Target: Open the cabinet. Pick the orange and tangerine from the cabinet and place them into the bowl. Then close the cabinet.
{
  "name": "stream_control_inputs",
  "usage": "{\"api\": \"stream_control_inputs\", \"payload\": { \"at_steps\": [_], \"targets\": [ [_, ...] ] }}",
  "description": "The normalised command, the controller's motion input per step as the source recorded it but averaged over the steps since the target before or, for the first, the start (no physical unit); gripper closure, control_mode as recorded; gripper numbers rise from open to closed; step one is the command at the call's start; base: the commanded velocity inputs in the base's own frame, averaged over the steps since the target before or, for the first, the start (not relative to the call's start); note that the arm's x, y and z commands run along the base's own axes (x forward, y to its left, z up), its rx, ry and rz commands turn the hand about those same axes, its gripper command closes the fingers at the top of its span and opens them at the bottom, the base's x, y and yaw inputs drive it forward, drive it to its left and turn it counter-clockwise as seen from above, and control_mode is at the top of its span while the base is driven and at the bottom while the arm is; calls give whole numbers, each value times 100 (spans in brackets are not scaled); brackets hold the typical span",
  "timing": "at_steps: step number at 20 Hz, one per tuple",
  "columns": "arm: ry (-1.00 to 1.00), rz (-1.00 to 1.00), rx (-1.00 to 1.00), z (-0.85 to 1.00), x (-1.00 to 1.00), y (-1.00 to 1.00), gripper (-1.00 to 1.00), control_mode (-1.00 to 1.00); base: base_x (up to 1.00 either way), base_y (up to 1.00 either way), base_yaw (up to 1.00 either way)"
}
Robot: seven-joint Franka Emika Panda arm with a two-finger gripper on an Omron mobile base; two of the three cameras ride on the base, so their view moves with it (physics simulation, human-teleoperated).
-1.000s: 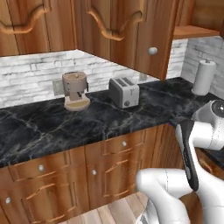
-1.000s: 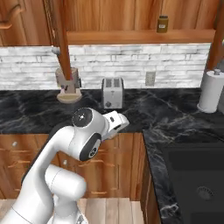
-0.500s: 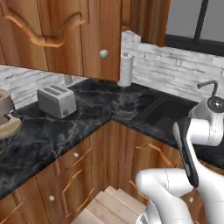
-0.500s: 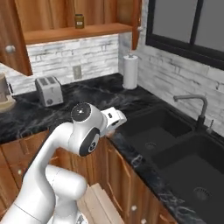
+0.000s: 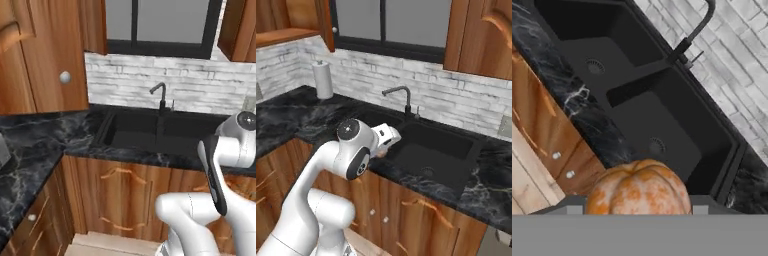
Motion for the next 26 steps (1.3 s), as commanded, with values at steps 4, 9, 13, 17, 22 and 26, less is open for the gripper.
{"api": "stream_control_inputs", "payload": {
  "at_steps": [4, 9, 13, 17, 22, 26],
  "targets": [
    [0, 0, 0, 0, 0, 0, 100, 100, -33, -7, -69],
    [0, 0, 0, 0, 0, 0, 100, 100, -16, -5, -25],
    [0, 0, 0, 0, 0, 0, 100, 100, 0, -53, 0],
    [0, 0, 0, 0, 0, 0, 100, 100, 0, -100, -1],
    [0, 0, 0, 0, 0, 0, 100, 100, 0, -100, -4],
    [0, 0, 0, 0, 0, 0, 100, 100, 0, -100, -8]
  ]
}}
